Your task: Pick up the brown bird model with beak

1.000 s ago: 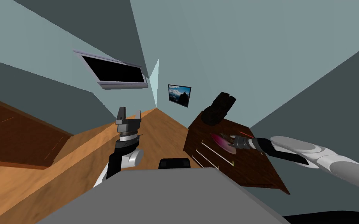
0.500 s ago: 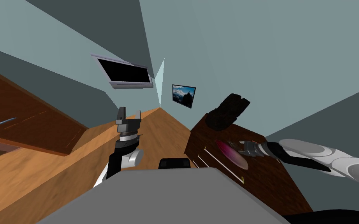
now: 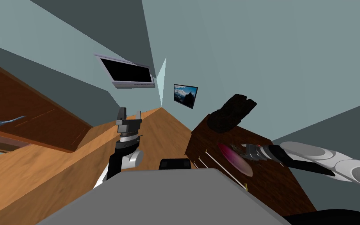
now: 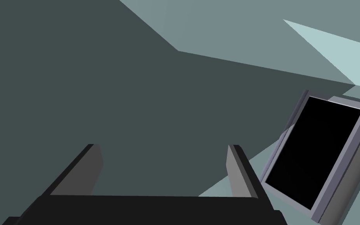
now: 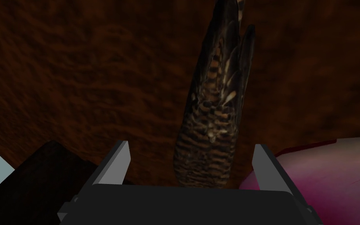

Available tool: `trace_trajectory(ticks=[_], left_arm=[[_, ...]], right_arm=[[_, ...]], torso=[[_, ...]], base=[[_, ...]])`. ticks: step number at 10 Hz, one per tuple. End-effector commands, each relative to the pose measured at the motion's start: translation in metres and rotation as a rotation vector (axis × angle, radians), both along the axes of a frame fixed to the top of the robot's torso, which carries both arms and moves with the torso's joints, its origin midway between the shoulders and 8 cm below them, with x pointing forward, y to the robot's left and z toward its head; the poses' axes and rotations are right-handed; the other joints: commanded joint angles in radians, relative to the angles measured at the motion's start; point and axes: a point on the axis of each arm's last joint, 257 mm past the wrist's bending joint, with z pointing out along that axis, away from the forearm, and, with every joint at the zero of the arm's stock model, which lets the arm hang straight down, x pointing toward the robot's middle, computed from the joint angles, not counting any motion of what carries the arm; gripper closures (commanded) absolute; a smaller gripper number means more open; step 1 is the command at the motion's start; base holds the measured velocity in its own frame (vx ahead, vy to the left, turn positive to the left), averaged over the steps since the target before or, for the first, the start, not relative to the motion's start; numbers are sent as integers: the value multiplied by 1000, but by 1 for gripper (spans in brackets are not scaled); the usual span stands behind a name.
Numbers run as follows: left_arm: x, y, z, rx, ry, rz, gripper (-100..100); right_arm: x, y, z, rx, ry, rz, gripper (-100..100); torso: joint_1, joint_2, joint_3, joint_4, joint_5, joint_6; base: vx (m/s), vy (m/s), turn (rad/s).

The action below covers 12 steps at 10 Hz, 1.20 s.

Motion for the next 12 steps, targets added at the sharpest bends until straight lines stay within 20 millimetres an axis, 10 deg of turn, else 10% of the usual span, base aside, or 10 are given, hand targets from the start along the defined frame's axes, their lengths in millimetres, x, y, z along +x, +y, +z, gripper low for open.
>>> trace_trajectory(ticks=[1,8,9,12], left_arm=[[0,0,0,0,0,0,0],[0,0,0,0,0,0,0],[0,0,0,0,0,0,0],[0,0,0,0,0,0,0]], right_arm=[[0,3,-4,-2,-2,-12,-100],[-3,16,-16,1,-4,-41,-100],[-3,16,-16,0,-6,-43,100],[-4,17,-16,2,-5,-45,100]], torso=[[0,0,0,0,0,0],[1,0,0,0,0,0],[1,0,0,0,0,0],[2,-1,-1,0,1,0]], base=[[-26,-46,68],[-22,-34,49],[0,0,0],[0,0,0]])
